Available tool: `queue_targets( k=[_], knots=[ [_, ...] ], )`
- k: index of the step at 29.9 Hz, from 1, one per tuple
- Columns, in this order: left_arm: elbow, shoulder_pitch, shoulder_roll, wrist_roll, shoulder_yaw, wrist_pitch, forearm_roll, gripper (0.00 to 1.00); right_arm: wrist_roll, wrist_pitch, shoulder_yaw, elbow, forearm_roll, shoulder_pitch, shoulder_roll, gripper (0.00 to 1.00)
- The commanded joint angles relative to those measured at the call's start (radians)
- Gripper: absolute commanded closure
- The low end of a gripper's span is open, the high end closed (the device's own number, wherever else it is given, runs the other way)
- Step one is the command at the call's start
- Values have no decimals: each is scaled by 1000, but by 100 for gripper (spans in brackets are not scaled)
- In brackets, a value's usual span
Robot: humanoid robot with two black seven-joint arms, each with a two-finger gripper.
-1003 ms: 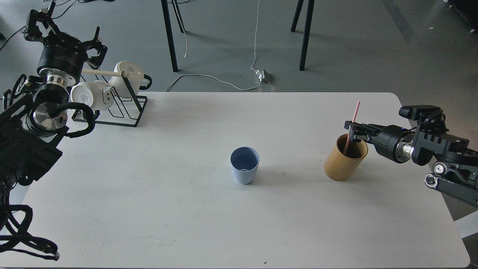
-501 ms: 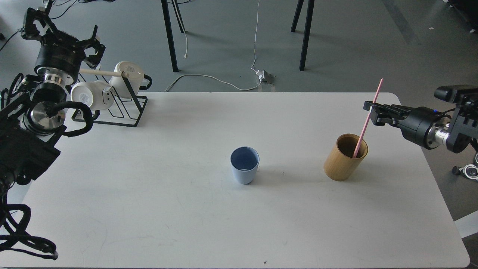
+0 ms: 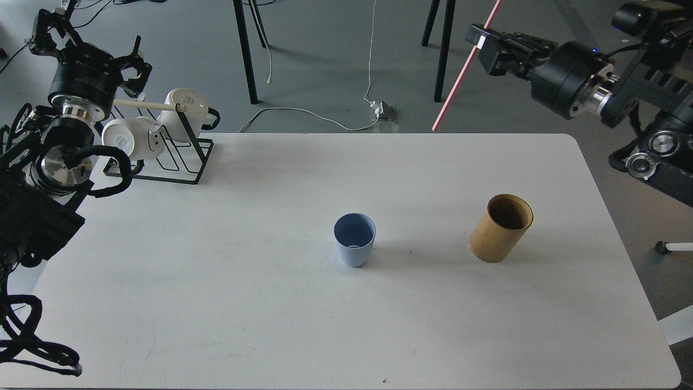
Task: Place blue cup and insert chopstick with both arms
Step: 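Move the straw over the blue cup and lower it inside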
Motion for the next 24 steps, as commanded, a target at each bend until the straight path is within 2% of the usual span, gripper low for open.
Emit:
queue_targets(
  k=[1,7,12,24],
  knots=[
    [0,1,0,1,0,0,0,0,3,-9,-40,-33,-2,-26,141,99],
    [0,0,-2,1,0,0,0,0,9,-24,-115,-170,-4,-41,317,99],
    [0,-2,-2,1,0,0,0,0,9,-26,-151,-241,-4,-66,408,99],
    [0,-6,-8,1,8,0,1,0,10,-26,-186,-249,-59,-138,428,99]
  ],
)
